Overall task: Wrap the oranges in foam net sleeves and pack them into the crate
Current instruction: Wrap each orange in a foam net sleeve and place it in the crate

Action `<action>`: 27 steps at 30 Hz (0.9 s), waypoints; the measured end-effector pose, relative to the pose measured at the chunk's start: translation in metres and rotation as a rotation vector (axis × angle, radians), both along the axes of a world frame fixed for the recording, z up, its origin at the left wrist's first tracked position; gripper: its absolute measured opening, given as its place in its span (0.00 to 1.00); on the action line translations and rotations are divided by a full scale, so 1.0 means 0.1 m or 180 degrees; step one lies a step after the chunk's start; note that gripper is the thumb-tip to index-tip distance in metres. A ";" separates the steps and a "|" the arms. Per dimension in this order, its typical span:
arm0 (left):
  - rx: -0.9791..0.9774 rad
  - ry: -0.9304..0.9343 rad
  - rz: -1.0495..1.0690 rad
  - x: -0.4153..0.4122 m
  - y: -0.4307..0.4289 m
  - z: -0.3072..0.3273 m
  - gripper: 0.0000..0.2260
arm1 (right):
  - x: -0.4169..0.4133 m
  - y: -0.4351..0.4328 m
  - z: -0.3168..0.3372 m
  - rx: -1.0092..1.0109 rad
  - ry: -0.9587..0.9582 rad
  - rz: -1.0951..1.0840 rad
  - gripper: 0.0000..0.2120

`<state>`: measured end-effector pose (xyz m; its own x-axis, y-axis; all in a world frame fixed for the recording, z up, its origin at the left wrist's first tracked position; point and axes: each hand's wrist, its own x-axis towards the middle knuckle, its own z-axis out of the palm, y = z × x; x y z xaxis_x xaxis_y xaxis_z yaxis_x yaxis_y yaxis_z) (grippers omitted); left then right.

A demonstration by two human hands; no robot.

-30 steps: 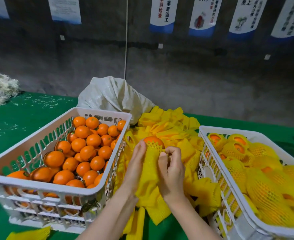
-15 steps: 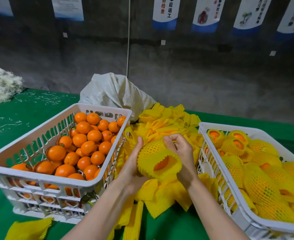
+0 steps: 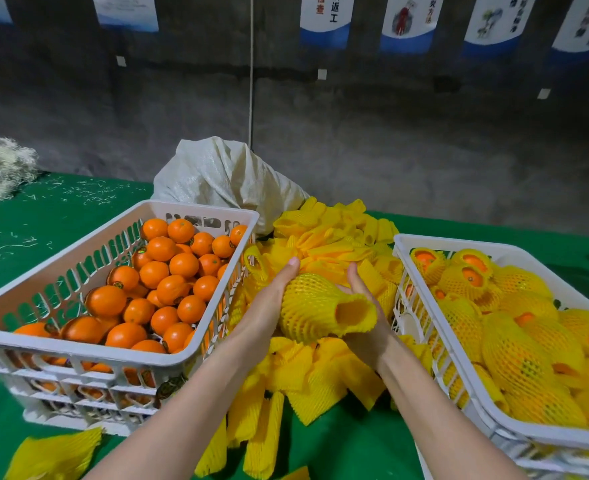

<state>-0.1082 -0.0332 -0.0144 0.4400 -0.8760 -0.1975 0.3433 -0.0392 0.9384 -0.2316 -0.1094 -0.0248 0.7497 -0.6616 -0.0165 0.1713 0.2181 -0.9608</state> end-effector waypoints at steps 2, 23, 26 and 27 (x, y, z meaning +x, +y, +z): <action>0.0085 -0.0231 0.0112 -0.01 -0.04 -0.01 0.18 | 0.01 0.03 0.03 -0.0017 0.0078 0.0016 0.17; -0.0139 0.0202 0.1363 -0.08 -0.23 -0.36 0.16 | 0.28 0.03 -0.30 0.0991 0.0387 -0.0823 0.32; -0.0344 0.0528 0.1249 -0.08 -0.22 -0.37 0.12 | 0.26 0.00 -0.22 0.1196 0.0088 -0.0926 0.19; -0.0364 0.0654 0.1122 -0.07 -0.23 -0.35 0.12 | 0.25 -0.01 -0.22 0.1286 0.0044 -0.0941 0.18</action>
<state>-0.1154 -0.0561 -0.0493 0.6783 -0.7002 -0.2228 0.4974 0.2144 0.8406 -0.2066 -0.1109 -0.0464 0.5291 -0.7843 -0.3239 0.2698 0.5174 -0.8121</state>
